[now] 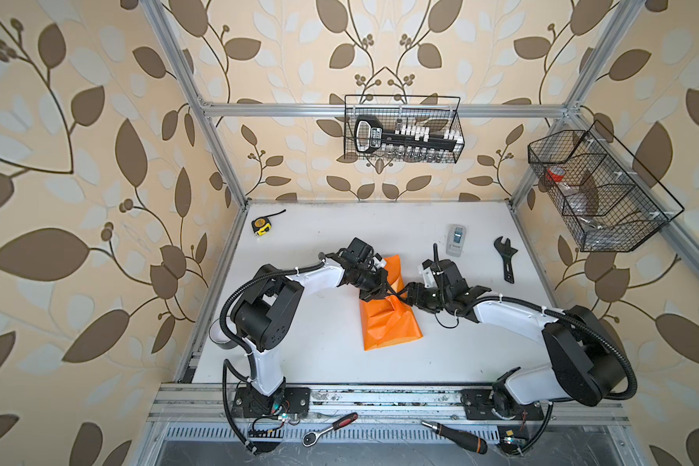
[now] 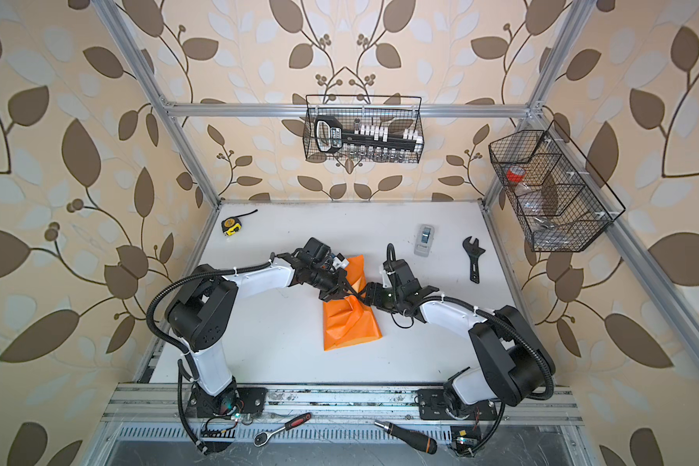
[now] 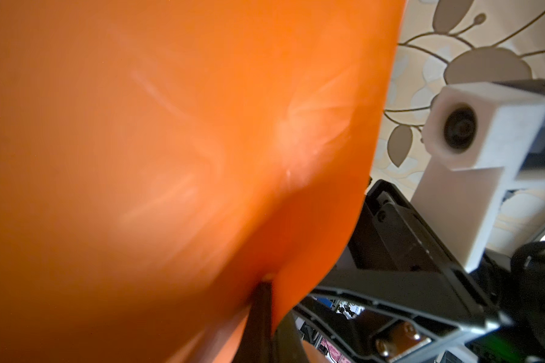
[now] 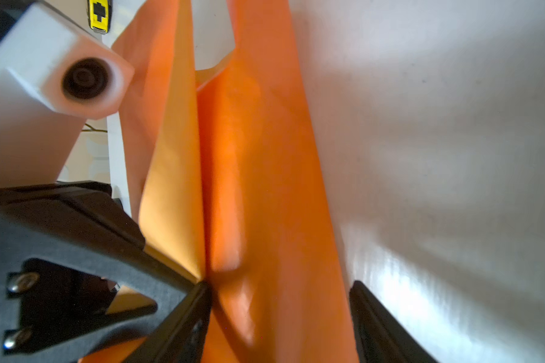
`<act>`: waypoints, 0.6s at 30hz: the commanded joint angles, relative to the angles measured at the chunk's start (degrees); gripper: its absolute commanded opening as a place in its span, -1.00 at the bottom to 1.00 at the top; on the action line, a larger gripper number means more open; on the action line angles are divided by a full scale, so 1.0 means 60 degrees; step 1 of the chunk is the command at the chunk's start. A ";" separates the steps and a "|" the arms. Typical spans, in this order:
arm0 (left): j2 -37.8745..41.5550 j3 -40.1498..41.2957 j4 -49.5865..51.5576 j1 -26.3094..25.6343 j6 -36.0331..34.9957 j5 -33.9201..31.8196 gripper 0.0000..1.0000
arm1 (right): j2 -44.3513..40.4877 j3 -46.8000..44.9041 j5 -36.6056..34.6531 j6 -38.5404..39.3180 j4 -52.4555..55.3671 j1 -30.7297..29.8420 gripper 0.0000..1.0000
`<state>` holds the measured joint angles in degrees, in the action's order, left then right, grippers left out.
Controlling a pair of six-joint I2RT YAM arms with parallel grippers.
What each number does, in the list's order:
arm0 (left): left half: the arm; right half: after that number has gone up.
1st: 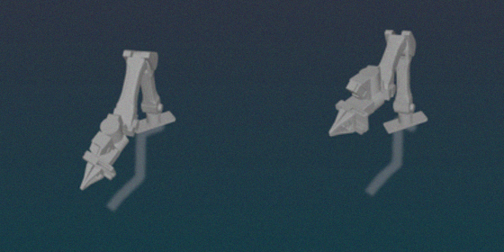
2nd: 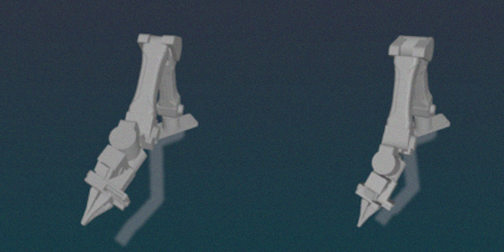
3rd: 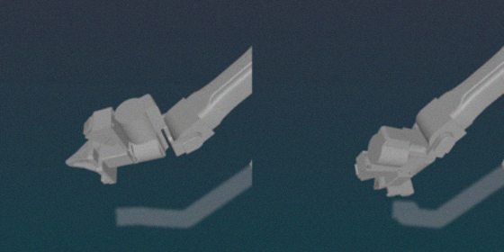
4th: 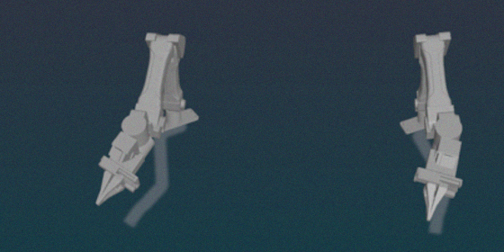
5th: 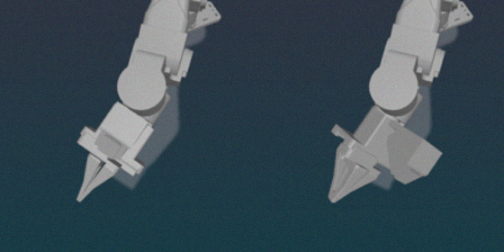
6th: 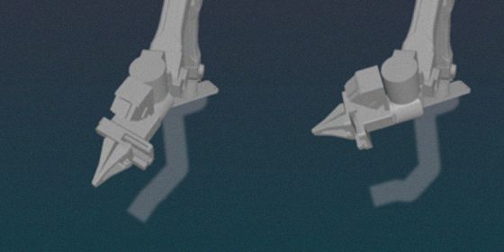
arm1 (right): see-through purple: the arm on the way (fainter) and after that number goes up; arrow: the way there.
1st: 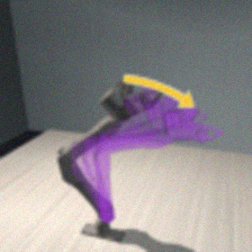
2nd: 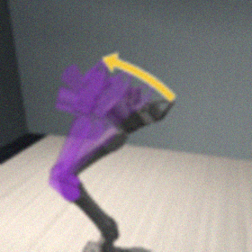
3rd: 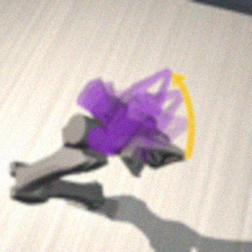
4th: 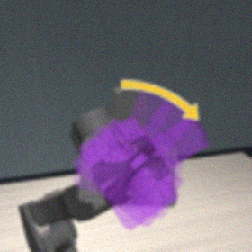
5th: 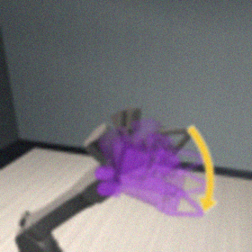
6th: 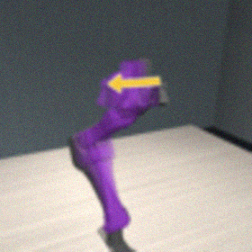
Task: Wrap a gift box in wrapping paper
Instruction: Second fold the wrapping paper around the gift box.
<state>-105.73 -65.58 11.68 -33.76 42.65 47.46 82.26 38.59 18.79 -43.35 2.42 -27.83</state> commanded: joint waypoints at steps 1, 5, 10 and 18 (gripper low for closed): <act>-0.0571 0.0324 0.0332 -0.0164 0.0109 -0.0793 -1.00 | -0.0772 0.0300 0.0538 0.0446 -0.0404 0.0243 0.43; -0.0644 0.0270 0.0375 -0.0171 0.0113 -0.0831 -0.42 | -0.0868 0.0352 0.0866 0.0564 -0.0550 0.0376 0.42; -0.0660 0.0149 0.0736 -0.0174 -0.0018 -0.1067 0.18 | -0.0623 0.0410 0.1186 0.0533 -0.0795 0.0376 0.35; -0.0670 0.0208 0.0794 -0.0171 -0.0008 -0.1203 0.20 | -0.0455 0.0301 0.1034 0.0574 -0.0641 0.0584 0.15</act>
<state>-106.04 -67.35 8.88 -34.06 44.05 49.82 77.89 40.88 26.39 -40.80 -3.90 -25.04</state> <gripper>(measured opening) 0.603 0.584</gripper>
